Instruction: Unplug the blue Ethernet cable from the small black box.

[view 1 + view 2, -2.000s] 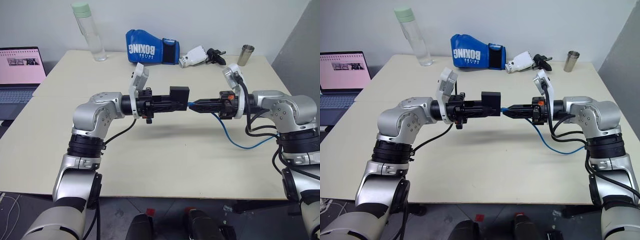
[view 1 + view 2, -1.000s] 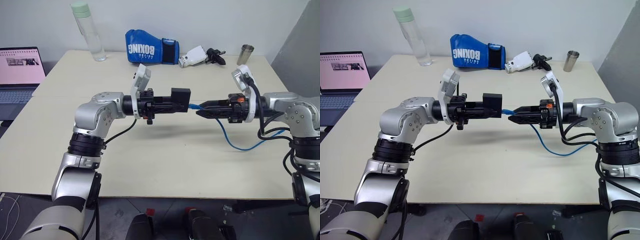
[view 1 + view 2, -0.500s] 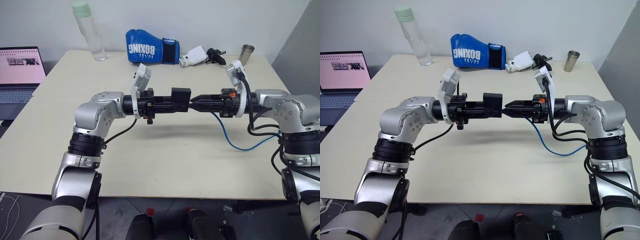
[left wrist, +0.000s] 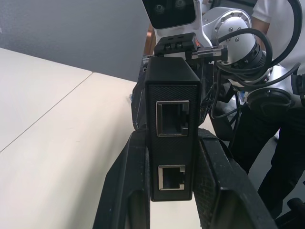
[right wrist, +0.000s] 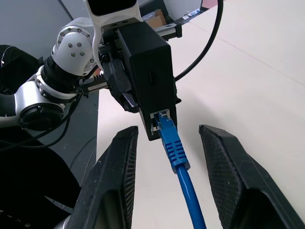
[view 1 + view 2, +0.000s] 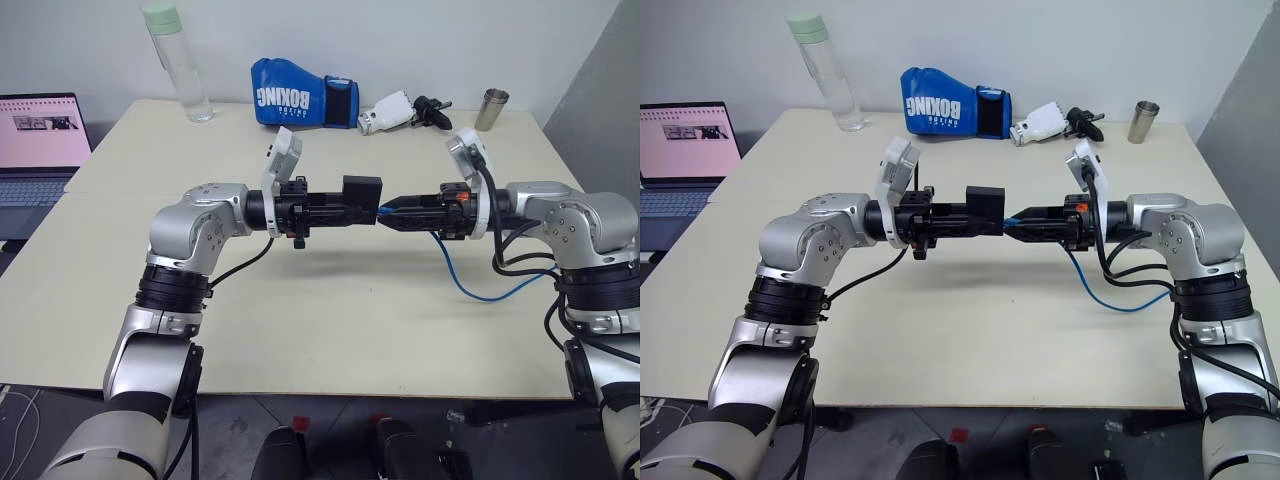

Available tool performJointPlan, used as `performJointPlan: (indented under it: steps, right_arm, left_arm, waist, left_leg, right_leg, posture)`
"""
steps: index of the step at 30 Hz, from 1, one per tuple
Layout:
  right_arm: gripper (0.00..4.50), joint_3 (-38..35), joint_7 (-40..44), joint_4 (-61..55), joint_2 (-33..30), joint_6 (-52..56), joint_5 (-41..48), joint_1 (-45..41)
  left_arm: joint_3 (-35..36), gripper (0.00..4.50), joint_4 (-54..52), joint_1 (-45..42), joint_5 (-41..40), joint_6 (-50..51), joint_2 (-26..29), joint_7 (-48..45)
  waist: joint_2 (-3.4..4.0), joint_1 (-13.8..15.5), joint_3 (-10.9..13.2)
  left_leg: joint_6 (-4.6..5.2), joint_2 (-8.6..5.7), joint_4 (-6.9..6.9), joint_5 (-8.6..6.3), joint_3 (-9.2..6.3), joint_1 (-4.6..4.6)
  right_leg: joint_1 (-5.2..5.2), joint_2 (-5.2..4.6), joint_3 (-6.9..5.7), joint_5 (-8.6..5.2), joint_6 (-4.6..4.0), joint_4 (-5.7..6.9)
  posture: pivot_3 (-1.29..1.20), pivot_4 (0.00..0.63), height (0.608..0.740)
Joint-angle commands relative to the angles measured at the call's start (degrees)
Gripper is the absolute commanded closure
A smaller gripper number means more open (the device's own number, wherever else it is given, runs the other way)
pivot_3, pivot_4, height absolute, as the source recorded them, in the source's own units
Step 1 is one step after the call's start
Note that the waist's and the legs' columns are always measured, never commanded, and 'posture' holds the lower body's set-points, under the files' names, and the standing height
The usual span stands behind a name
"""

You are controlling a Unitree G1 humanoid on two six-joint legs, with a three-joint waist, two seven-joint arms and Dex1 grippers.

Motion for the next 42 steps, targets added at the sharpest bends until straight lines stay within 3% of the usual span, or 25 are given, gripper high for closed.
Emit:
performJointPlan:
  steps: [1,10,22,24,30,40,42]
  right_arm:
    - [2.72,-0.87,0.61,-0.08,-0.17,-1.31,-0.17,-0.93]
    - [4.46,-1.0,1.22,-0.3,-0.4,-1.1,-0.17,-0.55]
    - [4.46,-0.91,2.22,-1.11,-1.14,-0.27,0.31,-0.88]
    - [3.75,-0.92,2.71,-1.45,-1.41,0.31,0.76,-0.89]
    - [2.41,-1.14,2.36,-2.05,-0.9,0.55,0.98,-1.01]
    - [2.41,-1.09,1.44,-0.84,0.22,-0.47,0.14,-1.0]
    - [2.77,-1.25,1.37,-0.4,0.22,-0.46,0.14,-1.07]
  left_arm:
    - [1.0,3.72,-1.1,-1.53,-0.22,-0.41,0.48,-0.35]
    - [0.91,3.72,-1.33,-1.32,-0.36,-0.32,0.46,-0.31]
    - [0.63,3.72,-1.53,-1.3,-0.37,-0.08,0.41,-0.51]
    - [0.59,3.72,-1.44,-1.39,-0.31,-0.2,0.35,-0.52]
    - [0.45,3.72,-1.89,-1.29,-0.49,-0.07,0.05,-0.33]
    - [0.59,3.72,-2.43,-1.11,-0.66,0.32,0.36,-0.43]
    - [0.65,3.72,-2.43,-1.08,-0.66,0.32,0.46,-0.46]
  waist:
    - [0.0,0.01,0.0]
    - [0.0,0.02,0.0]
    - [0.0,0.02,0.0]
    - [0.0,0.02,0.0]
    - [0.0,0.01,0.0]
    - [0.0,0.02,0.0]
    - [0.0,0.01,0.0]
  left_leg:
    - [0.0,0.0,0.0,0.0,0.0,-0.04]
    - [0.0,0.0,0.01,0.0,-0.03,-0.21]
    - [0.0,0.0,0.02,0.0,-0.04,-0.21]
    - [0.0,0.0,0.02,0.0,-0.04,-0.21]
    - [0.0,0.0,0.02,0.0,-0.04,-0.22]
    - [0.0,0.0,0.02,0.0,-0.04,-0.22]
    - [0.0,0.0,0.02,0.0,-0.04,-0.22]
  right_leg:
    - [-0.05,0.0,0.0,0.0,0.0,0.01]
    - [-0.18,0.0,-0.03,0.0,-0.01,0.01]
    - [-0.18,0.0,-0.04,0.0,-0.01,0.01]
    - [-0.18,0.0,-0.04,0.0,0.0,0.0]
    - [-0.18,0.0,-0.05,0.0,0.0,0.01]
    - [-0.18,0.0,-0.05,0.0,0.0,0.01]
    - [-0.18,0.0,-0.05,0.0,0.0,0.01]
  posture:
    - [0.0,0.15,0.74]
    - [0.0,0.15,0.74]
    - [0.0,0.15,0.74]
    - [0.0,0.15,0.74]
    - [0.0,0.15,0.74]
    - [0.0,0.15,0.74]
    - [0.0,0.15,0.74]
